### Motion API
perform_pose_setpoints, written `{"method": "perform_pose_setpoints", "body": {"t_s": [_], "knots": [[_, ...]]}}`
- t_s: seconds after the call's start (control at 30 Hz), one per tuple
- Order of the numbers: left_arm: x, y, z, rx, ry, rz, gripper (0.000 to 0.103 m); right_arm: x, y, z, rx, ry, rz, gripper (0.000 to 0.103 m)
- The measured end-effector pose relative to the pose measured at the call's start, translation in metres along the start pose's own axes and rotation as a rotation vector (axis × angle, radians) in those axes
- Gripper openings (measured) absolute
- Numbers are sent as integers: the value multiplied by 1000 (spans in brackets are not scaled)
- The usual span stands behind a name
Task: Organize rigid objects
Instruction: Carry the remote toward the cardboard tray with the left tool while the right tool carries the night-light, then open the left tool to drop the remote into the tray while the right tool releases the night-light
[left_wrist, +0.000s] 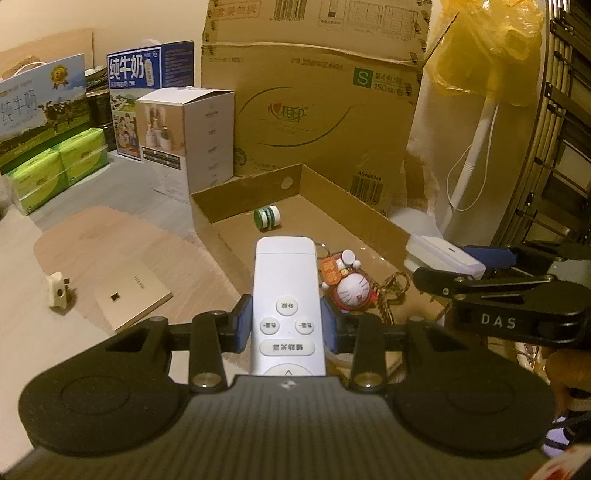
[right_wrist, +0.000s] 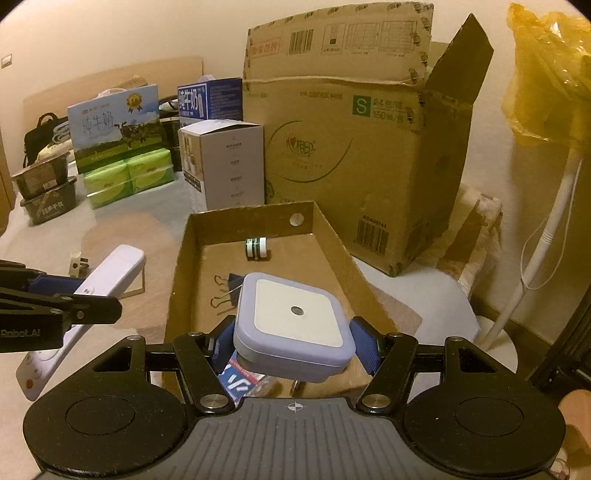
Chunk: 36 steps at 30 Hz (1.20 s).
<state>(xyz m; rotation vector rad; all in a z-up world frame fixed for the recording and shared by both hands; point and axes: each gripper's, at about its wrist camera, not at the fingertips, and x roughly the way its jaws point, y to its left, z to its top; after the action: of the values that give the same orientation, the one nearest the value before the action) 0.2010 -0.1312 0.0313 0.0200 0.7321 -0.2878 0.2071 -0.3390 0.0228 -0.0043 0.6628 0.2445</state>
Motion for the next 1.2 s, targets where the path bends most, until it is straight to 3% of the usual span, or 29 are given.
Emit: {"method": "perform_pose_setpoints", "body": {"t_s": [0.73,1.2], "knots": [[88,11,53,-47,11,11,35,83,-25,41,-15,42,72,65],[135,25,74,-101,22,15,35,133,-38,58,-24,65,58,65]]}}
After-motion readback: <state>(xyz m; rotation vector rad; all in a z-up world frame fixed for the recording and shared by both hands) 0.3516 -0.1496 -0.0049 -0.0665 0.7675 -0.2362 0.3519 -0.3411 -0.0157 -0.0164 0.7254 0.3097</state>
